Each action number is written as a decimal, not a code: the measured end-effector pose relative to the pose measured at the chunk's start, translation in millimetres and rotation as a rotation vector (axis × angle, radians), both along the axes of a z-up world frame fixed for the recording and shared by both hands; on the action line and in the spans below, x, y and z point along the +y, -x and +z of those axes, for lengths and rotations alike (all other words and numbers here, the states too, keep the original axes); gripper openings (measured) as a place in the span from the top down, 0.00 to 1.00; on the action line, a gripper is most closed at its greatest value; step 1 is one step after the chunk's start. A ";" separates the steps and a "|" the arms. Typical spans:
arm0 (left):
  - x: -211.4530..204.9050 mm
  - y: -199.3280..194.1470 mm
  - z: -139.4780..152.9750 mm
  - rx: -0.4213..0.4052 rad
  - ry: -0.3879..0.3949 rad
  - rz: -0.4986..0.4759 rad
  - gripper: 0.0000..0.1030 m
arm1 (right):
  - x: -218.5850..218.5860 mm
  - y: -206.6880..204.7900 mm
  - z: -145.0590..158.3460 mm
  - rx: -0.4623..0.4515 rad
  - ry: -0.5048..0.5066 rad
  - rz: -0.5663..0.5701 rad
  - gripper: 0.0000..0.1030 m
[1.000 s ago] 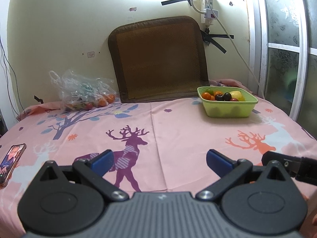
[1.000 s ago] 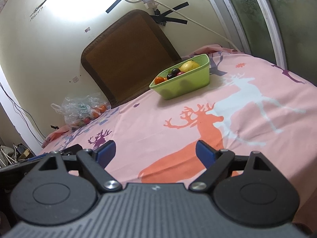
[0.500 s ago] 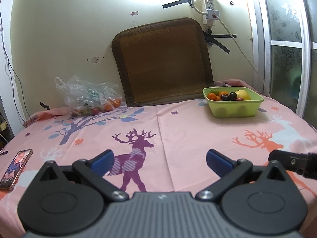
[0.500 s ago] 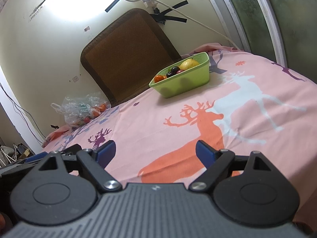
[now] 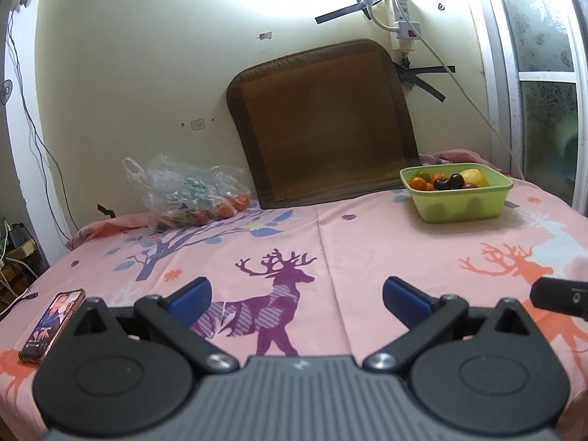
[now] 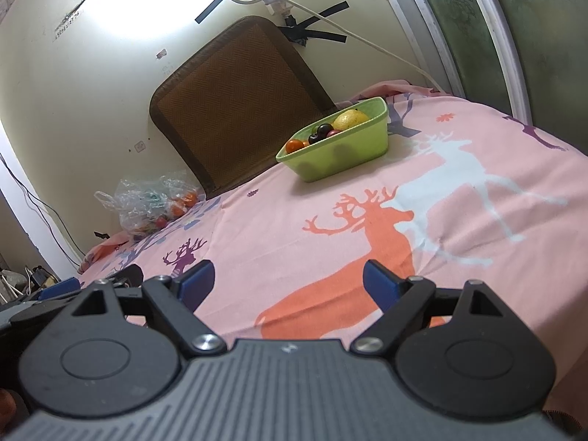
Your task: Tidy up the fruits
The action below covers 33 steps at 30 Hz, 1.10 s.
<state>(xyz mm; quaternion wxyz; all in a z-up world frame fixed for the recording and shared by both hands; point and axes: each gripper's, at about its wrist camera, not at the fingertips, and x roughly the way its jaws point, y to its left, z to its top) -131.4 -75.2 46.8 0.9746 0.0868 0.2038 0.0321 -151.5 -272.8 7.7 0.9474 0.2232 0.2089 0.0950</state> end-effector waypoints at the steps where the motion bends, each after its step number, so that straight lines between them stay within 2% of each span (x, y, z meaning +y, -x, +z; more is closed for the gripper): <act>1: 0.3 -0.1 -0.3 0.001 -0.001 0.001 0.00 | 0.0 -0.1 0.0 -0.001 0.001 0.001 0.13; 7: 1.1 -1.4 -1.7 0.019 0.006 -0.005 0.00 | -0.1 -0.1 -0.4 -0.003 0.003 0.000 0.13; 17: 3.1 -8.2 -7.9 0.107 0.055 -0.033 0.00 | 1.7 1.0 0.8 -0.011 0.010 -0.004 0.13; 33: 2.4 -11.7 -12.1 0.154 0.067 -0.037 0.00 | 1.7 1.2 0.6 -0.012 0.011 -0.004 0.13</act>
